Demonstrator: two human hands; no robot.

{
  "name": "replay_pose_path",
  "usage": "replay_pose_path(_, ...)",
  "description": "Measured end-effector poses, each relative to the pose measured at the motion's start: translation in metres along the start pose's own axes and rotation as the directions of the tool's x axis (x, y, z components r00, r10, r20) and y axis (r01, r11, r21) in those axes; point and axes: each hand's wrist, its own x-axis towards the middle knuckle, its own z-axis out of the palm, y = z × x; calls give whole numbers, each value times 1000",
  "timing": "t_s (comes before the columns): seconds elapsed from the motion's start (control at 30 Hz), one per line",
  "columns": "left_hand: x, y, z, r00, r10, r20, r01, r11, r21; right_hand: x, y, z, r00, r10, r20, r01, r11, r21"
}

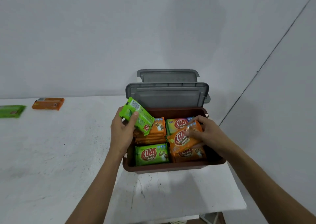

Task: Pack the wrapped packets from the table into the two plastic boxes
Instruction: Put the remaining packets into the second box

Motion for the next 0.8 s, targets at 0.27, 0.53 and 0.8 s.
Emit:
replay_pose_path(0.27, 0, -1, 0, 1000, -7, 1, 7, 999, 52, 3, 14, 2, 997, 80, 1, -76, 949, -308)
replay_pose_path(0.53, 0, -1, 1, 1000, -1, -1, 1, 995, 104, 7, 18, 18, 998, 30, -64, -69, 578, -813)
replay_pose_path(0.8, -1, 2, 2, 1000, -7, 5, 6, 992, 126, 6, 17, 29, 986, -159, -43, 32, 442, -896)
